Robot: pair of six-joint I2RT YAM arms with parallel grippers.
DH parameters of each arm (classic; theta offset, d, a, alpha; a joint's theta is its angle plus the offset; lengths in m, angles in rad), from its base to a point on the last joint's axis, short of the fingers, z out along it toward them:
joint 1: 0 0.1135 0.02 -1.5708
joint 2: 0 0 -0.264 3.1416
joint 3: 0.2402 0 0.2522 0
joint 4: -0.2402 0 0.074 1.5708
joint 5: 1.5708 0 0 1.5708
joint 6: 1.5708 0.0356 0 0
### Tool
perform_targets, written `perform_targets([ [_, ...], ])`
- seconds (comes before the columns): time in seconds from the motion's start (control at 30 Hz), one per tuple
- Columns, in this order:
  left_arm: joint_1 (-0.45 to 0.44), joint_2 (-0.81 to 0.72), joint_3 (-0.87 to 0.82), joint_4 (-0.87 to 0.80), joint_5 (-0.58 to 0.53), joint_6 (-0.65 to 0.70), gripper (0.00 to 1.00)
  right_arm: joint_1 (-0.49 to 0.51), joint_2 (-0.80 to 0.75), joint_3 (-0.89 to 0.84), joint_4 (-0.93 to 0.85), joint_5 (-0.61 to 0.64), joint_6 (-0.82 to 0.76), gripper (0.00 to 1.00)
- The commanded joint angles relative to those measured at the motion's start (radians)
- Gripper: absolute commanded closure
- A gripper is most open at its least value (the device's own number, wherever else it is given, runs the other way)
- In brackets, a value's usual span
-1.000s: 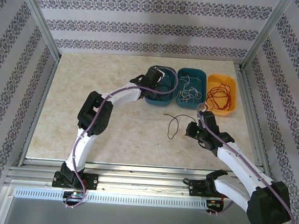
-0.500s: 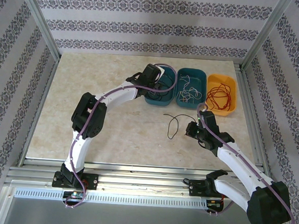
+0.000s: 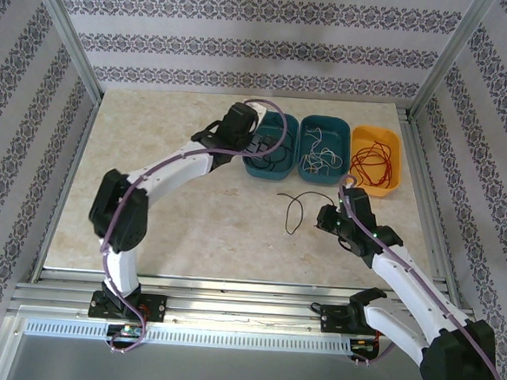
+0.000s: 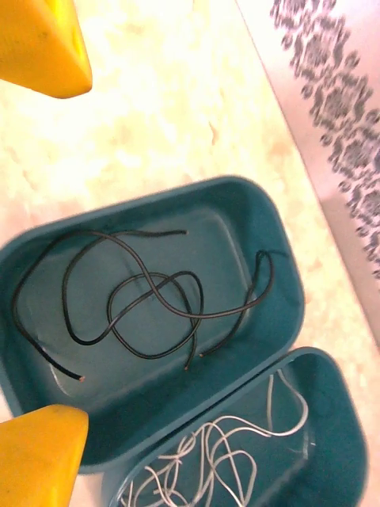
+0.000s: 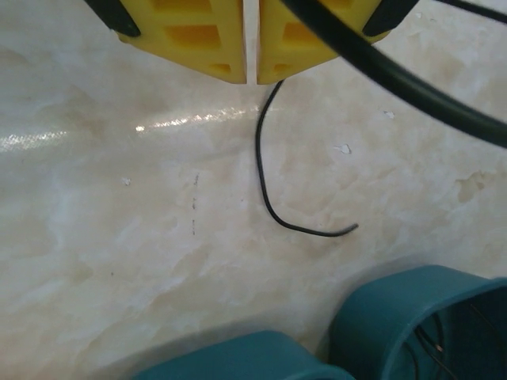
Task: Untangle the cables
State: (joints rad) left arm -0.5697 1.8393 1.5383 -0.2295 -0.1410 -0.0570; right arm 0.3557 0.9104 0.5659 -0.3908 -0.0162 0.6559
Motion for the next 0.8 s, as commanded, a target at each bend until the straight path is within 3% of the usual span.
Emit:
perform_targets([
  [0.0, -0.009, -0.118, -0.121, 0.071, -0.047, -0.047, 0.01, 0.011, -0.034, 0.055, -0.038, -0.009, -0.011, 0.89],
  [0.33, -0.007, -0.473, -0.541, 0.191, -0.098, -0.162, 0.01, 0.128, -0.063, 0.212, -0.146, 0.082, -0.023, 0.89],
  [0.77, -0.004, -0.872, -0.82, 0.118, -0.187, -0.224, 0.01, 0.235, 0.066, 0.503, -0.237, 0.169, -0.126, 0.89],
])
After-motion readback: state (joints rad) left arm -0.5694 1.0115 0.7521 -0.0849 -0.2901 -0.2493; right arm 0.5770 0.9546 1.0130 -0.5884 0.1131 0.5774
